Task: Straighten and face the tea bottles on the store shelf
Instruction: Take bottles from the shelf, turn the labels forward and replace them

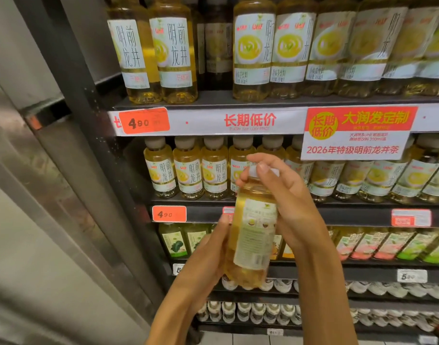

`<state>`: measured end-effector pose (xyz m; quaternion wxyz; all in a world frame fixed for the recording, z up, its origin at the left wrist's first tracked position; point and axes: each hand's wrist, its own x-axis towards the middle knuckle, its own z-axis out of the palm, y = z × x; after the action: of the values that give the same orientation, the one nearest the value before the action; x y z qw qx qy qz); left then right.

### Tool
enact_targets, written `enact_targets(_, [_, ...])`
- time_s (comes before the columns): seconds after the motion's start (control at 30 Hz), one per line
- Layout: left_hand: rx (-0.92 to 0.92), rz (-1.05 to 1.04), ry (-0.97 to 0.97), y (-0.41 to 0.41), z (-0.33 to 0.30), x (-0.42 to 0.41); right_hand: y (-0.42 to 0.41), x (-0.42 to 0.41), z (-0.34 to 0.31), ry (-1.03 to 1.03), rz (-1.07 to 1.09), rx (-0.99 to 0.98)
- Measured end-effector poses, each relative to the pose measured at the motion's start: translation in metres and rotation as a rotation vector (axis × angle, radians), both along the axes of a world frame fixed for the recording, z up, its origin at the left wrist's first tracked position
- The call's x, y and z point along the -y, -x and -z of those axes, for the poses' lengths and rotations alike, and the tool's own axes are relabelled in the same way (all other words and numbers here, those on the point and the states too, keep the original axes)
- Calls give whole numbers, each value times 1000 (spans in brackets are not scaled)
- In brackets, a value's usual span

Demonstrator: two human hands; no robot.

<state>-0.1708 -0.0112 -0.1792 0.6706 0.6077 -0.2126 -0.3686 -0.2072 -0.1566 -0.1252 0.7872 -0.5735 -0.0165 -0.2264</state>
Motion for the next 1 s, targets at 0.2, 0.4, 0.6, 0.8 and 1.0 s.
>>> enact_targets(0.2, [7, -133, 55, -3, -1, 4, -7, -9, -7, 119, 80, -27])
enact_targets(0.4, [-308, 98, 185, -5, -3, 0, -13, -9, -2, -104, -125, -11])
enact_targets(0.6, [-157, 81, 68, -12, 3, 2, -14, -8, 4, -106, -56, 0])
enact_targets(0.8, [62, -107, 13, -8, -8, 7, -17, -10, 0, 139, 195, -57])
enact_targets(1.0, [-318, 73, 230, -6, -12, 0, -16, -8, -1, -39, -42, -66])
